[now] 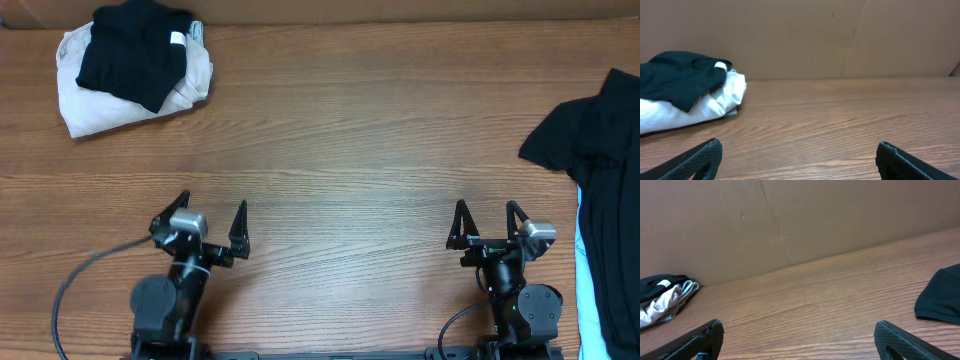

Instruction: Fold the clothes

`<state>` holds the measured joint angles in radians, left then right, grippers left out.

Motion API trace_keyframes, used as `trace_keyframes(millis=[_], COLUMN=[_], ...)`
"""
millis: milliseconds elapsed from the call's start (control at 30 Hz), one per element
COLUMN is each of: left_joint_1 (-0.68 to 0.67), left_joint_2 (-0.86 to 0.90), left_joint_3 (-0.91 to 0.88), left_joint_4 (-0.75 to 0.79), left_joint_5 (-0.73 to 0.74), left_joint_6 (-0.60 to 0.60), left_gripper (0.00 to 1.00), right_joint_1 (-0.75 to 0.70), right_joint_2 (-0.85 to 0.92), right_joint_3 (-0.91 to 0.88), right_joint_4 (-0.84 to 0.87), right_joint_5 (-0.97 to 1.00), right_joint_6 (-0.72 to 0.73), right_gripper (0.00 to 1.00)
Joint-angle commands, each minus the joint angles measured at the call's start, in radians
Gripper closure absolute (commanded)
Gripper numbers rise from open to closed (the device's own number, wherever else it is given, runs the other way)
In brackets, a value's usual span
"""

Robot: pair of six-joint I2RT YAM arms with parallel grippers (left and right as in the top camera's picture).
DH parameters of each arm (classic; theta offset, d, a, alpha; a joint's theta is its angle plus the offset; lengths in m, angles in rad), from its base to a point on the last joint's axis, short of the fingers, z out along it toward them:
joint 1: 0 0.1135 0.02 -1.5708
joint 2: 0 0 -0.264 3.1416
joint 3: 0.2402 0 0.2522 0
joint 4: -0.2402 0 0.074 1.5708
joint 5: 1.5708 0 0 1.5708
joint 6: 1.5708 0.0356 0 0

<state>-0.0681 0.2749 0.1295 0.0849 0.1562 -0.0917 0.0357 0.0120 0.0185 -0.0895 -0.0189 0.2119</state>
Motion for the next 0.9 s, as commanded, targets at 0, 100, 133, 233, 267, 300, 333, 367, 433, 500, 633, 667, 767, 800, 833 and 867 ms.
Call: trace_keyframes(millis=[0, 100, 133, 233, 267, 300, 333, 367, 433, 500, 633, 667, 767, 800, 833, 867], left_joint_1=[-0.003, -0.003, -0.003, -0.002, -0.002, -0.003, -0.002, -0.002, -0.002, -0.002, -0.003, -0.003, -0.003, -0.003, -0.003, -0.003], left_joint_2=[-0.109, -0.187, -0.206, -0.252, -0.262, -0.273, -0.272, -0.272, -0.272, -0.272, -0.271, -0.27, -0.27, -0.27, -0.27, -0.27], left_joint_3=[-0.071, -0.126, -0.125, -0.125, -0.125, -0.125, -0.125, -0.125, -0.125, -0.125, -0.125, -0.125, -0.125, -0.125, -0.125, -0.125], left_joint_4=[0.013, 0.01, -0.023, -0.093, -0.115, -0.143, -0.159, -0.159, -0.161, -0.159, -0.16, -0.159, -0.159, -0.159, -0.159, -0.159], left_joint_5=[-0.044, -0.044, -0.045, -0.057, -0.063, -0.072, -0.086, -0.099, -0.121, -0.122, -0.122, -0.122, -0.122, -0.122, -0.122, -0.122], left_joint_6=[-0.002, 0.002, 0.002, 0.016, 0.029, 0.045, 0.051, 0.052, 0.06, 0.062, 0.063, 0.063, 0.063, 0.063, 0.063, 0.063], left_gripper=[0.0, 0.0, 0.0, 0.0, 0.0, 0.0, 0.0, 0.0, 0.0, 0.0, 0.0, 0.0, 0.0, 0.0, 0.0, 0.0], right_joint_1=[0.008, 0.008, 0.008, 0.008, 0.008, 0.008, 0.008, 0.008, 0.008, 0.008, 0.008, 0.008, 0.008, 0.008, 0.008, 0.008], right_joint_2=[-0.009, -0.009, -0.009, -0.009, -0.009, -0.009, -0.009, -0.009, -0.009, -0.009, -0.009, -0.009, -0.009, -0.009, -0.009, -0.009], right_joint_3=[-0.011, -0.011, -0.011, -0.011, -0.011, -0.011, -0.011, -0.011, -0.011, -0.011, -0.011, -0.011, -0.011, -0.011, -0.011, -0.011], right_joint_4=[0.008, 0.008, 0.008, 0.008, 0.008, 0.008, 0.008, 0.008, 0.008, 0.008, 0.008, 0.008, 0.008, 0.008, 0.008, 0.008], right_joint_5=[0.007, 0.007, 0.007, 0.007, 0.007, 0.007, 0.007, 0.007, 0.007, 0.007, 0.007, 0.007, 0.007, 0.007, 0.007, 0.007], right_joint_6=[0.0, 0.0, 0.0, 0.0, 0.0, 0.0, 0.0, 0.0, 0.0, 0.0, 0.0, 0.0, 0.0, 0.0, 0.0, 0.0], right_gripper=[0.0, 0.0, 0.0, 0.0, 0.0, 0.0, 0.0, 0.0, 0.0, 0.0, 0.0, 0.0, 0.0, 0.0, 0.0, 0.0])
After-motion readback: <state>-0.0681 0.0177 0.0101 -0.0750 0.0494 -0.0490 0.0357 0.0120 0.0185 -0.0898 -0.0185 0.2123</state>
